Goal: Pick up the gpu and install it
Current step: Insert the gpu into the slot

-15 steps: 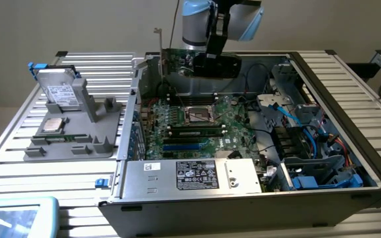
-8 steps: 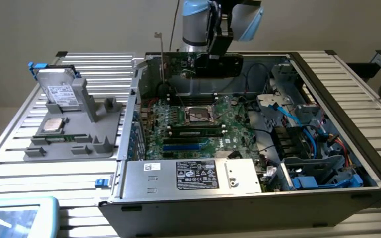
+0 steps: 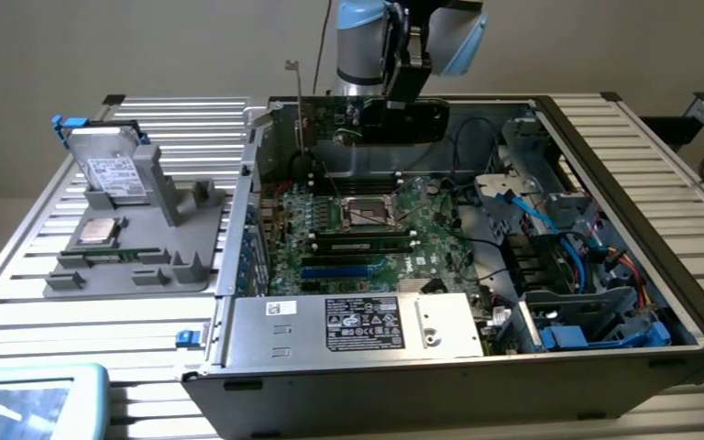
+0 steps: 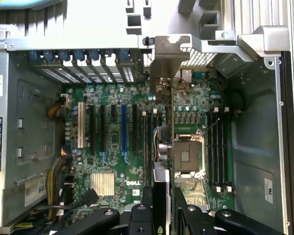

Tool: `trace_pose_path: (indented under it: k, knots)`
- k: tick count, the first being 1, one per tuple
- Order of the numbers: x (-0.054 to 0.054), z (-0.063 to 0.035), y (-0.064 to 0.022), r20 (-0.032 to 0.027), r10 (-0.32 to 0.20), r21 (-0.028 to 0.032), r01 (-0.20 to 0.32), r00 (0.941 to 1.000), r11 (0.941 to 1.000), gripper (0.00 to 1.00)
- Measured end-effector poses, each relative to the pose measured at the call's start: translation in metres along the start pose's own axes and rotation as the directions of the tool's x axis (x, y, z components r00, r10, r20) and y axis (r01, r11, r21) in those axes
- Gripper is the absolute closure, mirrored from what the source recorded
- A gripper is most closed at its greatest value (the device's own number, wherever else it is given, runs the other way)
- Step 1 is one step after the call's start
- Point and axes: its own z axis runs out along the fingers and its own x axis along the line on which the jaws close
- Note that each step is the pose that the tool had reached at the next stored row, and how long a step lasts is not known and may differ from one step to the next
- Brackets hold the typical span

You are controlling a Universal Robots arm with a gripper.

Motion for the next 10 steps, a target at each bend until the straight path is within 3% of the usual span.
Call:
trace_pose_path:
  k: [10]
  knots:
    - [0.0005, 0.0062, 0.0024, -0.0019, 0.0, 0.0019, 0.0, 1.0, 1.0, 0.73]
